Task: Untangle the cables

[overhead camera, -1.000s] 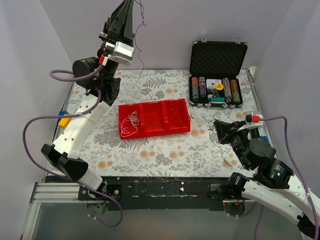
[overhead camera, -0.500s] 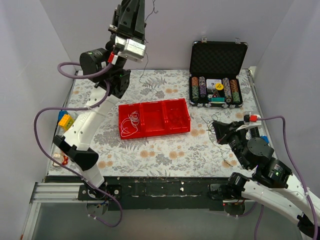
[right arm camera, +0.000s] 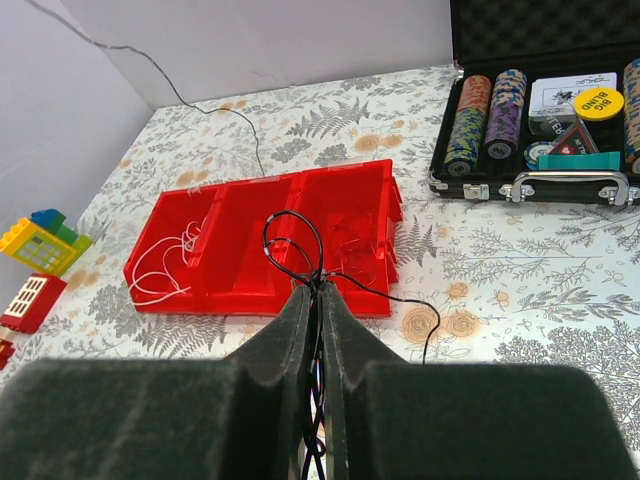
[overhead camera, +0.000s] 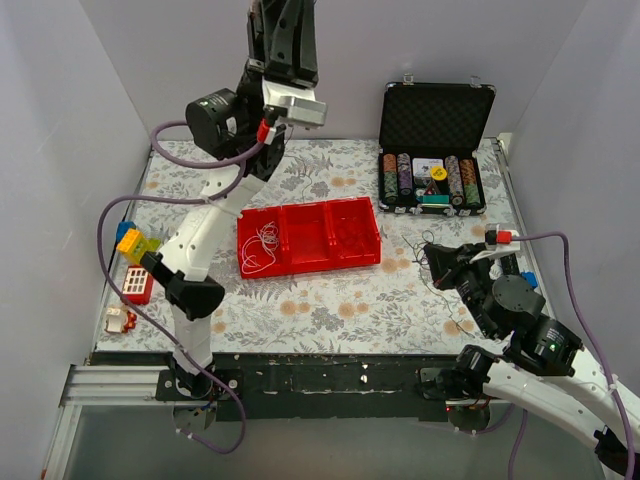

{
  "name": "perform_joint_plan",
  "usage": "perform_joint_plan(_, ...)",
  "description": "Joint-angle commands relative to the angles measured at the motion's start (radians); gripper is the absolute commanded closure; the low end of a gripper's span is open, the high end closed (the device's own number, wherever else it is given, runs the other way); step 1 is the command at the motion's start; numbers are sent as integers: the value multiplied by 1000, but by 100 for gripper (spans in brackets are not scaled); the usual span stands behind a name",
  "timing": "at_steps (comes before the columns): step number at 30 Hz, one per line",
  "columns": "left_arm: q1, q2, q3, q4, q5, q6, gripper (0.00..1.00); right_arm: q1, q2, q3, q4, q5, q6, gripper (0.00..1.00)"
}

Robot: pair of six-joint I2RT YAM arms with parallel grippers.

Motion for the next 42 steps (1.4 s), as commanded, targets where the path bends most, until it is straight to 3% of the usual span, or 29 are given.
perform_joint_plan(1,-15,-195,-309,126,4,70,100,0,-5,-12,30,-6,13,99)
perform_joint_plan(3,-15,-269,-483,187,-2,59,100,0,-6,-12,23,-6,13,99)
perform_joint_plan(5,-17,-303,-539,225,24,76,100,0,-11,-13,18,-4,15,99)
perform_joint_plan(10,-60,-220,-283,200,67,55,100,0,-11,-12,18,-1,15,99)
perform_joint_plan(12,-67,-251,-280,157,58,23,100,0,-12,-18,18,-1,18,99)
perform_joint_plan(24,-69,-587,-915,120,-132,-37,100,0,-19,-22,-2,2,27,99)
perform_joint_plan(34,-63,-707,-1264,0,-307,-109,100,0,-26,-19,-23,13,38,99)
perform_joint_plan(42,-58,-746,-1435,-90,-391,-169,100,0,-37,-27,-31,16,44,99)
